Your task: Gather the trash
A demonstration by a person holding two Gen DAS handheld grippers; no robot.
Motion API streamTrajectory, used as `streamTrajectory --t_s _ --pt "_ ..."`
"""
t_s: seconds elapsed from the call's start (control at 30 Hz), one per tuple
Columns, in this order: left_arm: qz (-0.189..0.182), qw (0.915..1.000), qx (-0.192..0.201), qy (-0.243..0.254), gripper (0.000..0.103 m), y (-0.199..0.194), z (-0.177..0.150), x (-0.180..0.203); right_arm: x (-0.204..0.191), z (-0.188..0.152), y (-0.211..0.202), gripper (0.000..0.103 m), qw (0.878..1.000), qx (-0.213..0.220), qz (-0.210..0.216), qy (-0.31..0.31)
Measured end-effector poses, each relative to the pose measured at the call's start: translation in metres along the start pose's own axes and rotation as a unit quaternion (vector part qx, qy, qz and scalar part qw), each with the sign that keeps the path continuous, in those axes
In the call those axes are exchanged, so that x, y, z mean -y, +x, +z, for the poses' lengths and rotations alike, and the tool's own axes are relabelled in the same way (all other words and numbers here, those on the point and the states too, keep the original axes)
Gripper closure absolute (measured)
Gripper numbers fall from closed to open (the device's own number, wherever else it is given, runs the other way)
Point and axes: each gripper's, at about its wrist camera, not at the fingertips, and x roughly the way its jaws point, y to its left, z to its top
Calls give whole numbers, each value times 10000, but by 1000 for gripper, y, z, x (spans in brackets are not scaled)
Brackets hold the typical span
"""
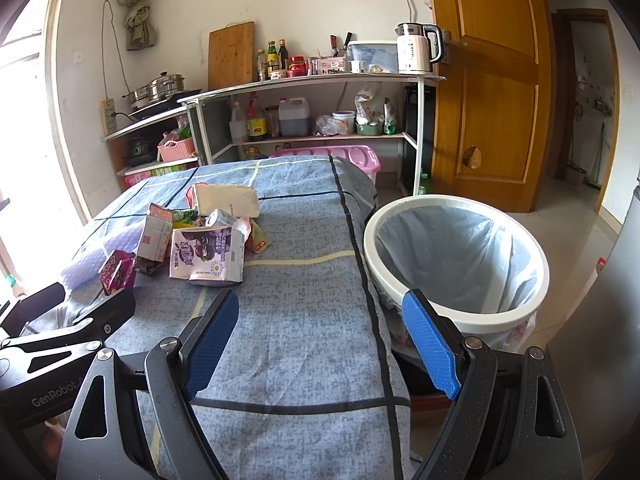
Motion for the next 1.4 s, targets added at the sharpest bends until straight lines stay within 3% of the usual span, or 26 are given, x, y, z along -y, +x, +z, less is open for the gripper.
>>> streamTrajectory --t_s 1.4 --pt "36 10000 10 19 3 -5 -1 0 -2 -1 -2 19 10000 -2 -5 2"
